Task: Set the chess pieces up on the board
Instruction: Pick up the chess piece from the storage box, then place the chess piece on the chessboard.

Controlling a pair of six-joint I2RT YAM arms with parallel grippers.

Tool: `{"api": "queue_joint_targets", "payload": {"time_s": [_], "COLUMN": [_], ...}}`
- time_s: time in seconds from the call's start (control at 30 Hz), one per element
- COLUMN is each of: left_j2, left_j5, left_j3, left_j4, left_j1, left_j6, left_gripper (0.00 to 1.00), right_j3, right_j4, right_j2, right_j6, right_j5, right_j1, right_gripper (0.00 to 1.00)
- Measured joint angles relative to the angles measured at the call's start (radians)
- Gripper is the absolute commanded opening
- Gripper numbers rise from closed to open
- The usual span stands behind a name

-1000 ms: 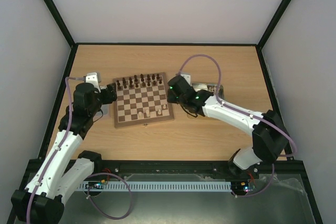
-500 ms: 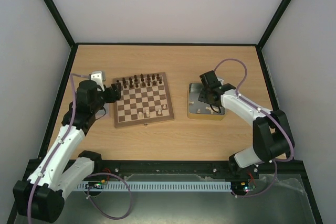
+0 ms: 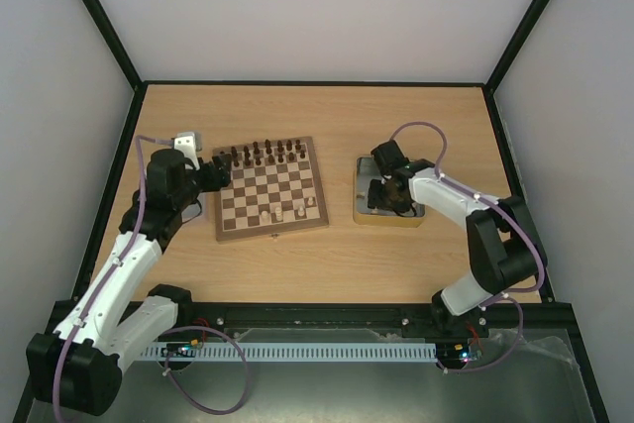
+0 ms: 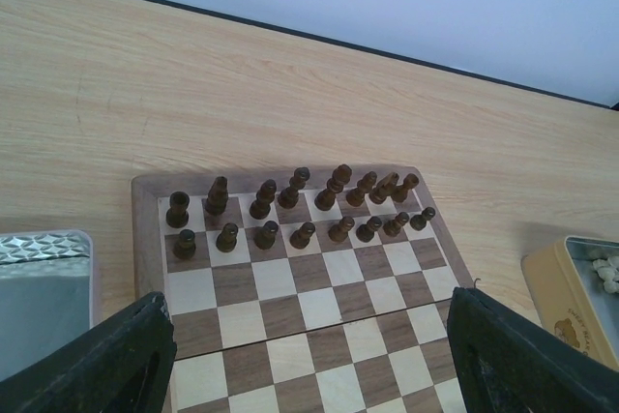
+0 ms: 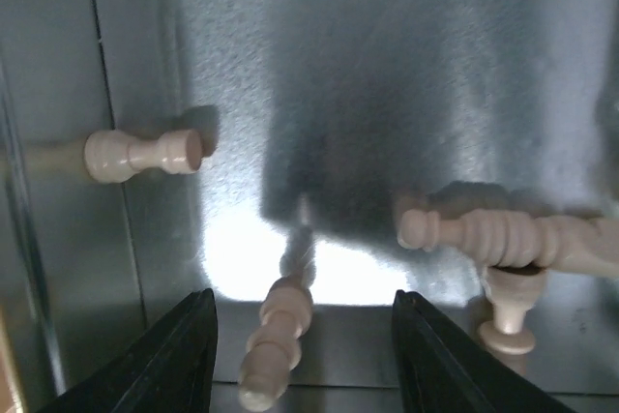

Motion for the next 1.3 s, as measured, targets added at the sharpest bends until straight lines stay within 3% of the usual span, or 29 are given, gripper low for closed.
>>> {"api": "queue_joint_targets", "payload": {"time_s": [0.33, 0.9, 1.3], "left_j2": [-0.011, -0.039, -0.047], "left_j5": [0.003, 0.002, -0.008], "left_j3": [-0.002, -0.004, -0.01], "left_j4": [0.002, 0.006, 0.008], "left_j1": [0.0, 0.0, 0.0], "left_j6": [0.0, -0.004, -0.017], "left_gripper": [0.77, 0.77, 0.77], "right_j3": [0.004, 0.151, 0.282], "right_j4": [-0.029, -0.045, -0.046], "right_j2": [0.047, -0.016, 0.003], "right_j6": [-0.029, -0.011, 0.032], "right_j5": [0.034, 0.118, 0.066], "right_j1": [0.058, 0.087, 0.347], "right_gripper": [0.11, 0.09, 0.11]}}
